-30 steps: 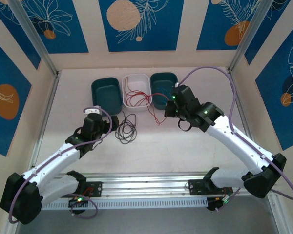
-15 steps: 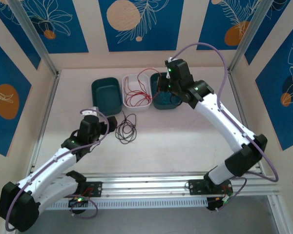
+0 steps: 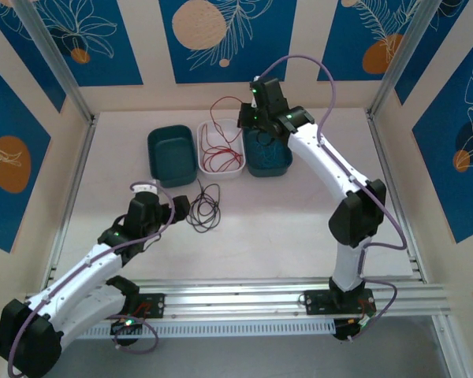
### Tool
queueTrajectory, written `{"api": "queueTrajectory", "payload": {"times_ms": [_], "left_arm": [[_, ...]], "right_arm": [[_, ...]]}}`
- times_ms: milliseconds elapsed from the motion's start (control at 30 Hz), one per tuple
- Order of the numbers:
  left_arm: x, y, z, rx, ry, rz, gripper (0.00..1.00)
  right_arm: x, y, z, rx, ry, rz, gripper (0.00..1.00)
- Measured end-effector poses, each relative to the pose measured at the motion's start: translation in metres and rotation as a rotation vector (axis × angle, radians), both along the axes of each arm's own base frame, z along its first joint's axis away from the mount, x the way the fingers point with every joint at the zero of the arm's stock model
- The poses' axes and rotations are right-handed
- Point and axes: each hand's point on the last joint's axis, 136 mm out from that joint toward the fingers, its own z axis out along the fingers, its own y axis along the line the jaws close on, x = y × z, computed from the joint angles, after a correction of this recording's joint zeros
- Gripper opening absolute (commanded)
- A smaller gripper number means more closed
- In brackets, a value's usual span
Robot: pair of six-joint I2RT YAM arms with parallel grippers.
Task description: Untangle the cables
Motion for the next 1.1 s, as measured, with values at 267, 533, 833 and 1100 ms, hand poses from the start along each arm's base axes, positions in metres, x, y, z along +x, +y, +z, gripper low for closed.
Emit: {"api": "queueTrajectory", "payload": {"times_ms": [267, 533, 833, 1100], "left_arm": [[-0.002, 0.001, -0.003, 0.006, 0.015, -0.003, 1.00], [-0.006, -0.001, -0.007, 0.004, 0.037, -0.018, 1.00], [-0.007, -0.003, -0.008, -0.006, 0.044, -0.026, 1.00], [-0.008, -0.006, -0.008, -0.018, 0.050, -0.039, 1.00]], "right_arm": [[0.024, 0.006, -0.066, -0.063, 0.113, -0.013, 0.00], [0.047, 0.012, -0.110, -0.140, 0.198, -0.031, 0.00], [0.045, 0.009, -0.159, -0.246, 0.299, -0.031, 0.00], [0.040, 0.019, -0.180, -0.287, 0.330, 0.008, 0.00]]}}
